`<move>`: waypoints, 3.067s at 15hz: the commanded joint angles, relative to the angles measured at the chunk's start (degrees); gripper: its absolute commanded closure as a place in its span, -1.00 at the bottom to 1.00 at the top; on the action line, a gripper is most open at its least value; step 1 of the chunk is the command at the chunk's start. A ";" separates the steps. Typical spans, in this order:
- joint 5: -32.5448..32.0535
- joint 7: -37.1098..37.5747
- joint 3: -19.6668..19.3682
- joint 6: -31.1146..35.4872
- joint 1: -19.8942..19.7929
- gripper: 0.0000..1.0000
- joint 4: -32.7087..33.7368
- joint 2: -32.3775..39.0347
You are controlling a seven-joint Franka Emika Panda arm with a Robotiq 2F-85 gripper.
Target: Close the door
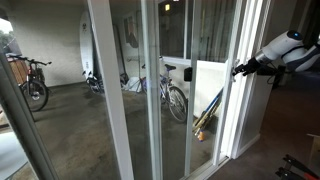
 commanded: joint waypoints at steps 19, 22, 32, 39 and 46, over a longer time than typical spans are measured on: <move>-13.32 4.37 -7.63 1.29 2.65 -1.00 12.22 8.85; -22.96 6.40 -10.68 1.28 3.93 -1.00 12.78 9.42; -24.47 9.17 -7.10 0.82 -4.84 -1.00 18.45 12.48; -25.89 14.22 -11.61 1.01 10.37 -1.00 15.50 9.55; -28.20 16.37 -16.55 1.12 17.19 -1.00 13.53 8.67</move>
